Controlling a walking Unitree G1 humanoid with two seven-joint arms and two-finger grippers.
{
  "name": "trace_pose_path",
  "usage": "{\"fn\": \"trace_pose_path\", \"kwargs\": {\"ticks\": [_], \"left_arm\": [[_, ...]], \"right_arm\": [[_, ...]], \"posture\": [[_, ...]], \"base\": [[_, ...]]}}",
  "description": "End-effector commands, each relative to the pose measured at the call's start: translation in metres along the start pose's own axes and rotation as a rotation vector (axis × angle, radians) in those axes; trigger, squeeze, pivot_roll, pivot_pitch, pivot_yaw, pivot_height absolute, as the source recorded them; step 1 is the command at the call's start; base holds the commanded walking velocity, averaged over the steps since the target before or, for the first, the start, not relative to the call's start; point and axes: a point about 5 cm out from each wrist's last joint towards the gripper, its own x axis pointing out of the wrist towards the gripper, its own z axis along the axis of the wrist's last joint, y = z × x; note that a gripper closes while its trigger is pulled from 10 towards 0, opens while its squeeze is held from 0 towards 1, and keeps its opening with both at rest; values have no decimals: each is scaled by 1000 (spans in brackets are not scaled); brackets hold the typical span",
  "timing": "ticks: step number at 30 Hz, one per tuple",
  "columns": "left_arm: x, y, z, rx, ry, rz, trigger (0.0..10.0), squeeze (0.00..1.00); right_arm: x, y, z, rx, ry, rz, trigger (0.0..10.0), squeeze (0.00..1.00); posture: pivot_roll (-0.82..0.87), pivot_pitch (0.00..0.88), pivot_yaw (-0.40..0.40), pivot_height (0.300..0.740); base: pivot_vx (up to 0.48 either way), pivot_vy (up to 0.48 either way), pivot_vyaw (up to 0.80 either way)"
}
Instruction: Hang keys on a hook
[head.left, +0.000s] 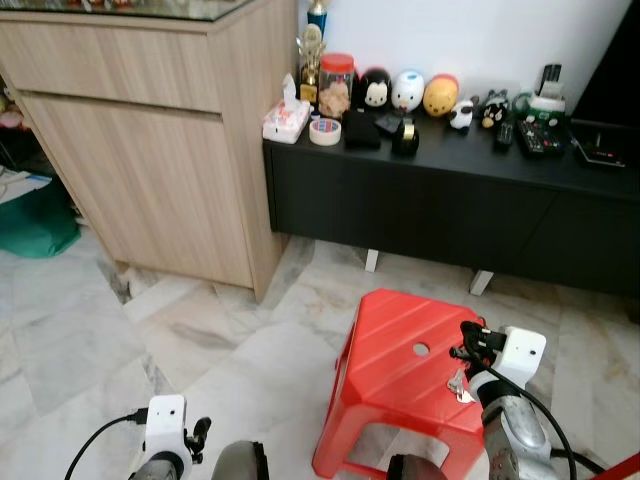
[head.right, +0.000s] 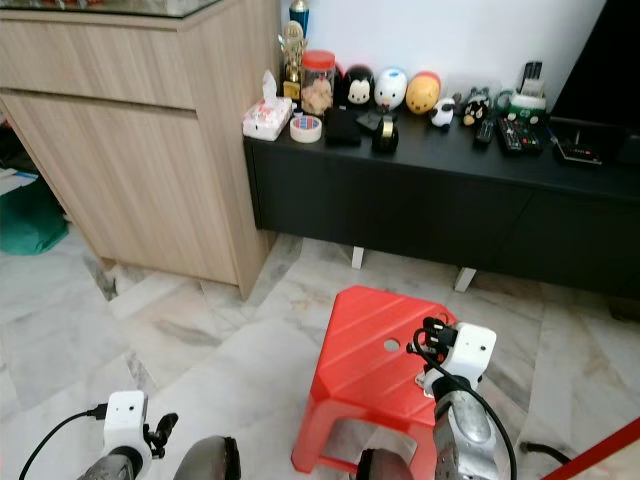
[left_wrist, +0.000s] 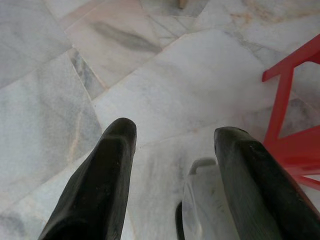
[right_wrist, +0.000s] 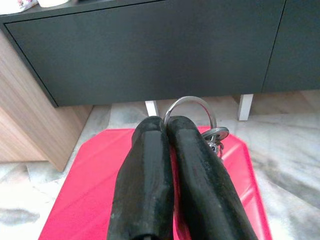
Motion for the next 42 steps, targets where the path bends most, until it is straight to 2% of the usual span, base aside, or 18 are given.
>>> {"fn": "trace_pose_path", "kwargs": {"ticks": [1, 8, 13, 17, 20, 24, 30, 34, 36, 42], "left_arm": [[-3, 1, -9, 3, 33, 11, 10000, 0], [-9, 0, -24, 11, 100, 13, 10000, 0], [-15, -1, -38, 11, 170, 14, 10000, 0], [-16, 0, -42, 5, 190, 27, 10000, 0], [-16, 1, -42, 5, 190, 28, 10000, 0], [-14, -1, -40, 1, 193, 27, 10000, 0], [-13, -5, -40, -5, 200, 16, 10000, 0], [-13, -7, -40, -4, 210, 10, 10000, 0], [-13, -6, -40, -18, 212, 18, 10000, 0], [-13, -7, -42, -9, 221, 10, 10000, 0]], "right_arm": [[-1, -2, 1, -17, -7, 1, 10000, 0], [-4, -5, -3, -24, 3, -6, 10000, 0], [-17, -12, -16, -18, 43, -21, 10000, 0], [-24, -20, -15, -44, 18, -47, 10000, 0], [-24, -20, -15, -44, 18, -48, 10000, 0], [-23, -22, -17, -12, 16, -107, 10000, 0], [-22, -19, -20, 25, 20, -111, 10000, 0], [-17, -16, -17, 6, 14, -96, 10000, 0], [-14, -18, -14, 22, 1, -132, 10000, 0], [-14, -15, -15, 7, 11, -116, 10000, 0]], "posture": [[58, 0, -68, 689], [62, 0, -69, 709], [65, 0, -75, 709], [44, 0, -63, 709], [44, 0, -63, 709], [51, 0, -64, 709], [51, 0, -67, 709], [46, 0, -60, 709], [29, 0, -52, 709], [25, 0, -52, 709]], "base": [[0, 0, 0], [0, 0, 0], [0, 0, 0], [0, 0, 0], [0, 0, 0], [0, 0, 0], [-219, 0, 0], [-310, 0, 0], [-351, 0, 0], [-361, 0, 0]]}}
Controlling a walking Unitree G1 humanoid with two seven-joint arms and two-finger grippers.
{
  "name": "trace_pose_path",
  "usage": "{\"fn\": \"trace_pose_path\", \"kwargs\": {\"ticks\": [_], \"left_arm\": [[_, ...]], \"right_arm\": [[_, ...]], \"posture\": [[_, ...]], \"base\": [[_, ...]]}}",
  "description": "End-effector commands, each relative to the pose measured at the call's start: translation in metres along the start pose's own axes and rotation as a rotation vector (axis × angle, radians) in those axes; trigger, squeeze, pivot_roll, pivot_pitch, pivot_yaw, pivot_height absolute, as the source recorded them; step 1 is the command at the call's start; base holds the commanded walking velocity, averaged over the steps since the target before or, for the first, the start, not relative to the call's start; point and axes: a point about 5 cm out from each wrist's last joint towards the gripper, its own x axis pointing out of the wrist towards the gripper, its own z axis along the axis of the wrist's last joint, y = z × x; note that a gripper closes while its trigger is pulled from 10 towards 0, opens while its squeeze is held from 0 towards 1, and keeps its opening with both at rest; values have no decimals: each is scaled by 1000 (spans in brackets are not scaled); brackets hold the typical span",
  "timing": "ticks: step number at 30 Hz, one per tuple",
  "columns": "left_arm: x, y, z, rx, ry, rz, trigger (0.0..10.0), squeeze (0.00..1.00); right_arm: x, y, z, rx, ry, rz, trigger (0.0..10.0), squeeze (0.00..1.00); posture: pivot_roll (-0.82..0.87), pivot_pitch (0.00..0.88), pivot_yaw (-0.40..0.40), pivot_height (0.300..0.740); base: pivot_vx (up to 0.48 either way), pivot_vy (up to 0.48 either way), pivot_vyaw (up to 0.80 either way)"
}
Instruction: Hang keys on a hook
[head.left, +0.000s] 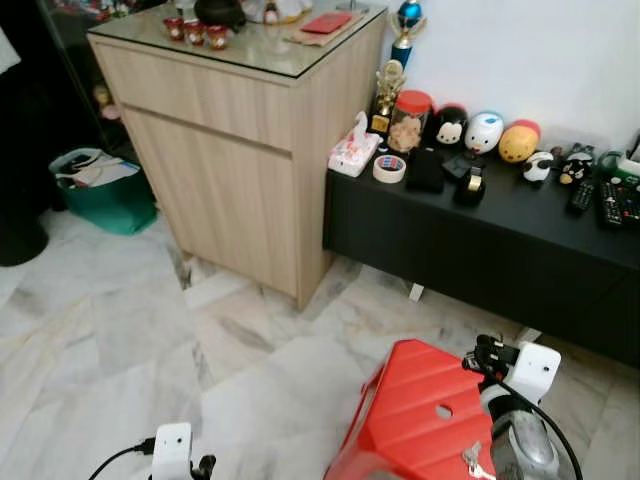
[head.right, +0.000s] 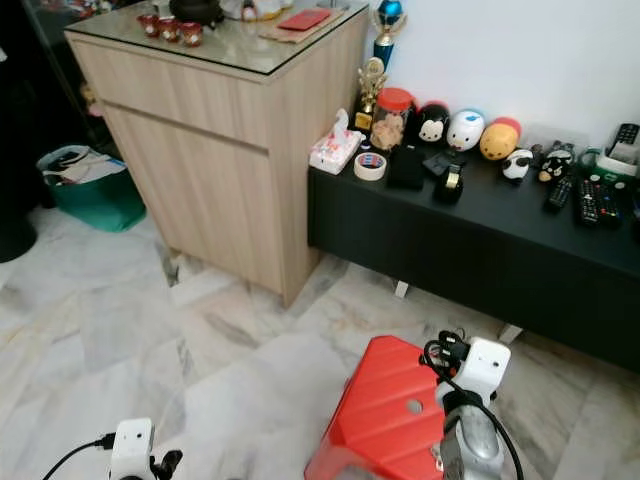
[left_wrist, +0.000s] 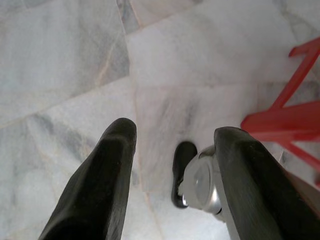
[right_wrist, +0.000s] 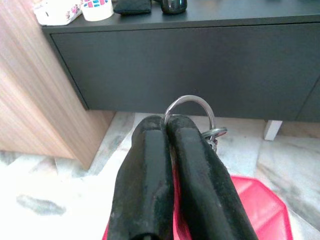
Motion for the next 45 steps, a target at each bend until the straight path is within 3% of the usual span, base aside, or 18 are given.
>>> {"fn": "trace_pose_path", "kwargs": {"ticks": [1, 22, 40, 45], "left_arm": [[-2, -2, -9, 10, 43, -6, 10000, 0], [-1, -3, -6, -2, 34, 0, 10000, 0], [0, 5, 0, 23, 22, 15, 10000, 0], [-1, 7, -3, 31, 36, 26, 10000, 0]], "right_arm": [[-5, -5, -6, -6, 18, -19, 10000, 0], [3, -19, 9, -35, -7, -61, 10000, 0], [3, -27, 12, -24, -21, -126, 10000, 0], [3, -28, 11, -12, -18, -138, 10000, 0]], "posture": [[25, 0, -52, 709], [24, 0, -68, 709], [13, 0, -45, 709], [-11, 0, -38, 709]], "base": [[-364, 0, 0], [-364, 0, 0], [0, 0, 0], [0, -333, 0]]}}
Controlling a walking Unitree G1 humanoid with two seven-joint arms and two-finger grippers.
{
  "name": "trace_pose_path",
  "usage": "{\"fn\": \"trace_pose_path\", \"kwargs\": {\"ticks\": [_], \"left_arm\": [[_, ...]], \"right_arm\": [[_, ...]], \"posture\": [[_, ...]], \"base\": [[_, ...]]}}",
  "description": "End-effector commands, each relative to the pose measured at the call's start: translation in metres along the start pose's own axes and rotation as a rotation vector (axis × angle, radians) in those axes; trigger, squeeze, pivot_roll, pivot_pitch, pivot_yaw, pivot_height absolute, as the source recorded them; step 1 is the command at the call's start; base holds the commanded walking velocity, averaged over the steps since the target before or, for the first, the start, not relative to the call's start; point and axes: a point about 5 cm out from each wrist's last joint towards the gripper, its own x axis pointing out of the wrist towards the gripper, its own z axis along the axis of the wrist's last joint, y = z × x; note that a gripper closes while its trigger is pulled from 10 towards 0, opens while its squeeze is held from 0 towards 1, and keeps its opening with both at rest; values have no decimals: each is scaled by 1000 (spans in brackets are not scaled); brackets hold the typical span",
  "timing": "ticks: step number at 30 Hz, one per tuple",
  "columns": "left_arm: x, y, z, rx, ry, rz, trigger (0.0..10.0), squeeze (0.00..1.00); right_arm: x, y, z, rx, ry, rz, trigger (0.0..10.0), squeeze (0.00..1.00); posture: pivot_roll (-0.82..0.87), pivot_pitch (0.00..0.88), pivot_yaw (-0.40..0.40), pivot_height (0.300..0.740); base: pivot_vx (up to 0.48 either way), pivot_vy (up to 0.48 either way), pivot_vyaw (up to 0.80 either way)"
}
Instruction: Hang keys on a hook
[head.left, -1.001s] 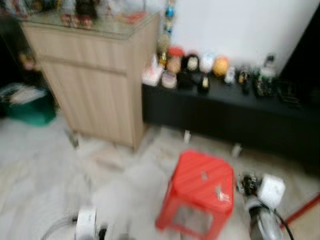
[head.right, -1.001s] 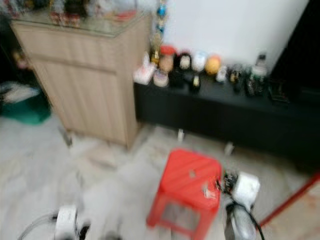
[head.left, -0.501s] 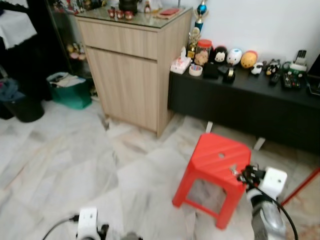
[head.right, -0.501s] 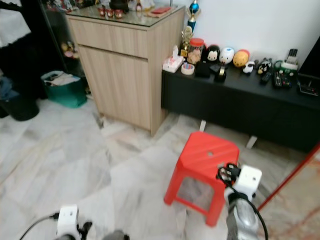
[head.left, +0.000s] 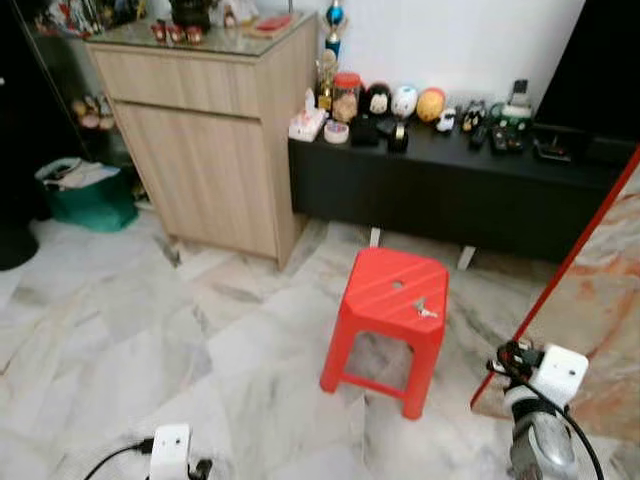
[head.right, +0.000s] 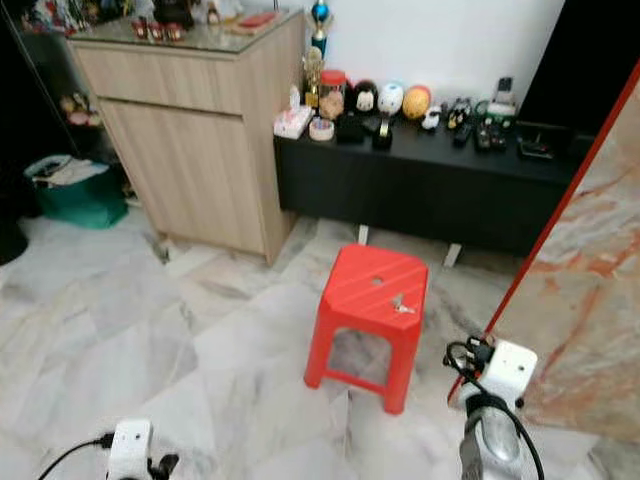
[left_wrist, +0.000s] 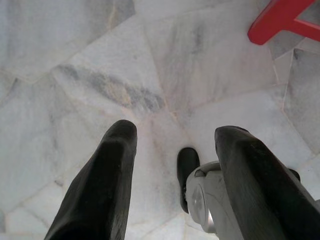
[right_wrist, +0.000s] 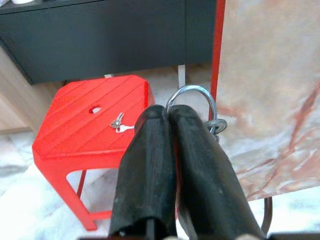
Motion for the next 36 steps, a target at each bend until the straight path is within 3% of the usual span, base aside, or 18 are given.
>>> {"fn": "trace_pose_path", "kwargs": {"ticks": [1, 36], "left_arm": [[-1, 1, -4, 5, 15, 7, 10000, 0], [-5, 2, -20, 6, 81, 2, 10000, 0]], "right_arm": [[2, -1, 4, 12, -15, -13, 10000, 0], [6, 11, 8, 23, -28, -6, 10000, 0]], "posture": [[0, 0, -42, 709], [-10, 0, -29, 709]], "base": [[0, -368, 0], [0, -296, 0]]}}
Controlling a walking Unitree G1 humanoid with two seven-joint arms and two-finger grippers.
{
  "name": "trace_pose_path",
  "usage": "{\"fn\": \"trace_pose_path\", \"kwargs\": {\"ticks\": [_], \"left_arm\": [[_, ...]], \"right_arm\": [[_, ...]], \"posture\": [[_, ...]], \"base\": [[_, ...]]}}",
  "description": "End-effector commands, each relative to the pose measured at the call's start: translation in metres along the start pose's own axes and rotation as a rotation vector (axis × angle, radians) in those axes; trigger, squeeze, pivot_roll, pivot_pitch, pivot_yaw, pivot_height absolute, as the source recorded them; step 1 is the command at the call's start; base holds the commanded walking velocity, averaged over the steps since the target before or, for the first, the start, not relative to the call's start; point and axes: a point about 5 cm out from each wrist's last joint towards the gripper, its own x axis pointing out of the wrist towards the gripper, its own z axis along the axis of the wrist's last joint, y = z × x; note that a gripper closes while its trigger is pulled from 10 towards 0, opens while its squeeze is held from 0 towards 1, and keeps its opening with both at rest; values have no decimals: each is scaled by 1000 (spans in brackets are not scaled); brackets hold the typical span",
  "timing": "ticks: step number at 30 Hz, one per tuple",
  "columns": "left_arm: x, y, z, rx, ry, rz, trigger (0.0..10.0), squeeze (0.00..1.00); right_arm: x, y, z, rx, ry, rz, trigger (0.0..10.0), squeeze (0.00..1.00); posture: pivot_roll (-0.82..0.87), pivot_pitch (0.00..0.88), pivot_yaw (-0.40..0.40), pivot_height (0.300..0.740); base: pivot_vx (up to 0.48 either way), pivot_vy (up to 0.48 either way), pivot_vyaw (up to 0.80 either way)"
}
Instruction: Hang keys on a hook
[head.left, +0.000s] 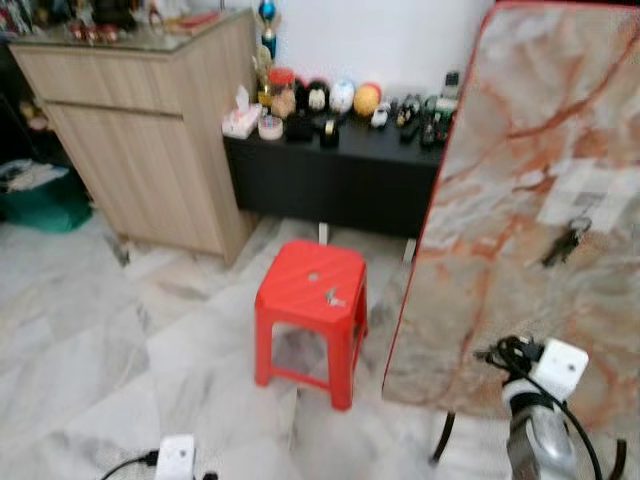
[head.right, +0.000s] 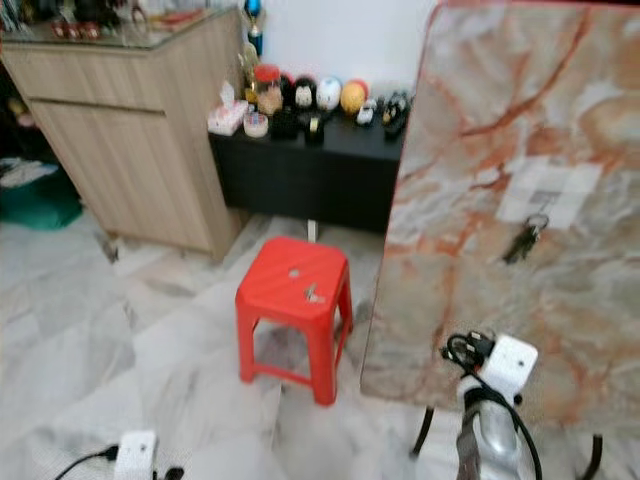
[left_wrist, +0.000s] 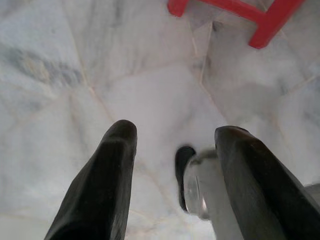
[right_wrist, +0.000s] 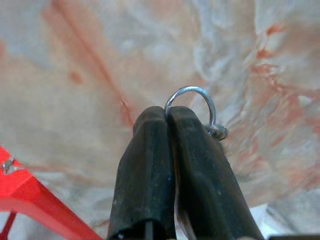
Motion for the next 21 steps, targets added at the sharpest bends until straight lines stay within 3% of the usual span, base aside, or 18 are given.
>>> {"fn": "trace_pose_path", "kwargs": {"ticks": [1, 21], "left_arm": [[-2, 4, -6, 16, 32, 5, 10000, 0], [-2, 3, -10, 13, 48, 2, 10000, 0]], "right_arm": [[2, 3, 5, -4, -24, 4, 10000, 0], [6, 8, 9, -14, -43, 9, 10000, 0]], "posture": [[-10, 0, -29, 709], [1, 0, -35, 709]], "base": [[0, -289, 0], [0, -293, 0]]}}
